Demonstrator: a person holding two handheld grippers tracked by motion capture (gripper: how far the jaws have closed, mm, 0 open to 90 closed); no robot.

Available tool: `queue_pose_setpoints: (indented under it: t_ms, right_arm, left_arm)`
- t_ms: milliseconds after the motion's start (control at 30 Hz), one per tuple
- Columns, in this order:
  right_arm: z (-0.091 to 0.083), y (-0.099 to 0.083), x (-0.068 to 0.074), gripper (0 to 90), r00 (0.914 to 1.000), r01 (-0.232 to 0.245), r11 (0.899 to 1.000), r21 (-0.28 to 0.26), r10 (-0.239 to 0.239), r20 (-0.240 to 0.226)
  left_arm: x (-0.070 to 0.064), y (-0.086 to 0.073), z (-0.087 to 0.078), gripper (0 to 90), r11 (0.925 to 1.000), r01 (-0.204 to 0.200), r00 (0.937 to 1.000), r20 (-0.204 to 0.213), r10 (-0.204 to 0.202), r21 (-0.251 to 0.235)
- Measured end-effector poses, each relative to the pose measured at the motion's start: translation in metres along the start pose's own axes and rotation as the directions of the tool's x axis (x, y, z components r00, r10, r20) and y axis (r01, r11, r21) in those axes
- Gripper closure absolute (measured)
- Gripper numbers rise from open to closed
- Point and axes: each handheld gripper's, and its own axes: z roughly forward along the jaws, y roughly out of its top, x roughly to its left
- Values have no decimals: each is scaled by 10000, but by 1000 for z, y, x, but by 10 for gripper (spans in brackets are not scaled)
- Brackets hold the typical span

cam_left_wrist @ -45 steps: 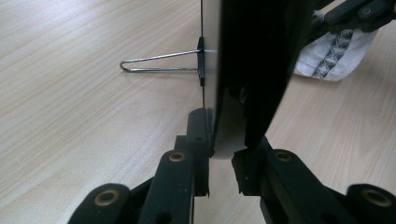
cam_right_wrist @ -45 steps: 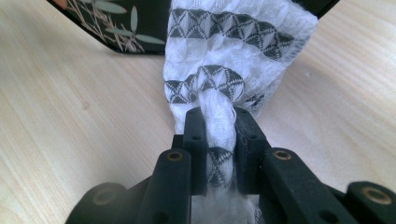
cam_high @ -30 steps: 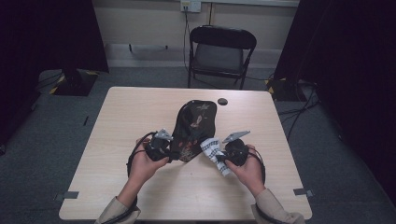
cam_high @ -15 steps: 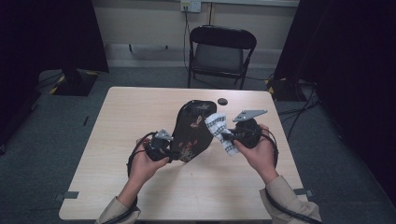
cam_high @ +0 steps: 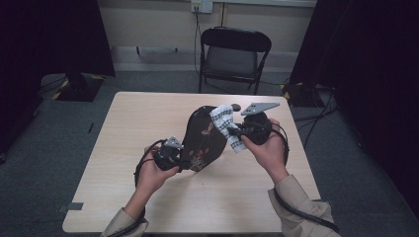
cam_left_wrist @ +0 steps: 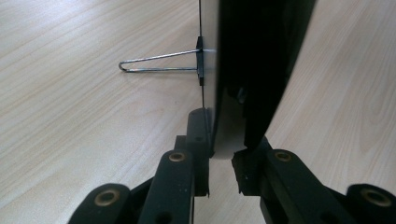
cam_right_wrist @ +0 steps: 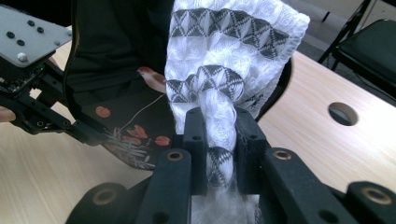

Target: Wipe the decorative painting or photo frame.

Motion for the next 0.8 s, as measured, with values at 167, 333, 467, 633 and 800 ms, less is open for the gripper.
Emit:
queue_pose_setpoints:
  t_ms: [167,333,467,633,800]
  right_arm:
    - [10,-9,2,785,9999,-44,9998,175,46,-89]
    - [17,-20,5,785,9998,-43,9992,407,50,-167]
    - [27,-33,8,785,9994,-144,9980,622,163,-291]
    - [40,-53,11,785,9981,-380,9952,905,422,-459]
    - [53,-73,13,785,9961,-578,9910,1207,652,-587]
  left_arm:
    - [-1,0,0,787,10000,-63,10000,13,63,18]
    - [-1,1,0,787,10000,-79,10000,28,78,60]
    - [0,0,0,787,9999,-104,9999,39,103,56]
    - [0,1,0,787,9999,-124,9999,48,123,76]
    - [0,1,0,787,9998,-158,9999,59,157,120]
